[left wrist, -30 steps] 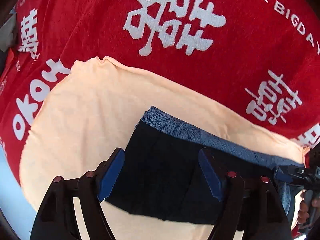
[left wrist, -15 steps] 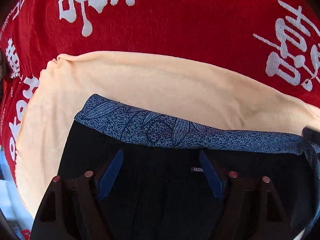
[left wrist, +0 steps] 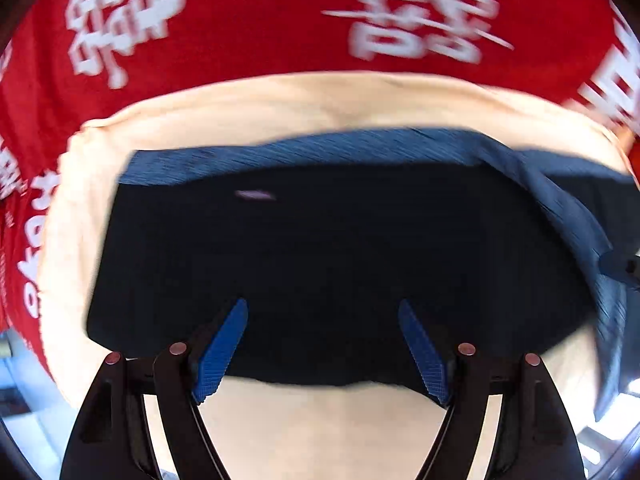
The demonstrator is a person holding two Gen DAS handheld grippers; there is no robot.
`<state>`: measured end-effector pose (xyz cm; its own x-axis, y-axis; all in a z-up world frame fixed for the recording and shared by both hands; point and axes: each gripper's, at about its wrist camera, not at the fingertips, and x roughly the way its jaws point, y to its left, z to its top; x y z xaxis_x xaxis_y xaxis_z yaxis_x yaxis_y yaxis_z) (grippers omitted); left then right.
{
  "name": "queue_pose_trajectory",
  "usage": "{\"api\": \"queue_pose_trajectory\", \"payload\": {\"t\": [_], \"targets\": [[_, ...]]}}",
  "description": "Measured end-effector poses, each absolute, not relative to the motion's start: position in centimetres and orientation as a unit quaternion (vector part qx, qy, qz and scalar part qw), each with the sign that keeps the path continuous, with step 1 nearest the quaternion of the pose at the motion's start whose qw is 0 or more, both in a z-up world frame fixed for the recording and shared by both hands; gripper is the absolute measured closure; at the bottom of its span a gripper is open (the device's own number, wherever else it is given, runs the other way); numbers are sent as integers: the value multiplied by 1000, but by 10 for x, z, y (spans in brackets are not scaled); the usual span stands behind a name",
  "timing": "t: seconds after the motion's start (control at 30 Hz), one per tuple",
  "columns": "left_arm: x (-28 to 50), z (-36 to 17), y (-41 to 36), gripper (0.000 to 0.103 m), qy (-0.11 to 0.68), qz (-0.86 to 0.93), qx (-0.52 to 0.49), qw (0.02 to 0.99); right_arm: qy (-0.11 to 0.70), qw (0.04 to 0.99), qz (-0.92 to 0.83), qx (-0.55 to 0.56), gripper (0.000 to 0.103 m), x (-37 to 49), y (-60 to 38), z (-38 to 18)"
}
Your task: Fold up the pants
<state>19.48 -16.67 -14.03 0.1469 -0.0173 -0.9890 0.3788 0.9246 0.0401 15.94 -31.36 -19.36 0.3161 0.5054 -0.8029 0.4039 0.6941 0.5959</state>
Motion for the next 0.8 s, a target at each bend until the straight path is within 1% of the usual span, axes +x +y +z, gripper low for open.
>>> {"api": "queue_pose_trajectory", "payload": {"t": [0.3, 0.53, 0.8], "targets": [[123, -132, -223, 24, 633, -234, 165, 719, 559, 699, -51, 443, 51, 47, -317, -199], [73, -127, -231, 24, 628, -281, 175, 704, 545, 693, -95, 461, 51, -34, -305, -203], [34, -122, -263, 24, 628, -325, 174, 685, 529, 689, -150, 473, 51, -102, -324, -205]]}}
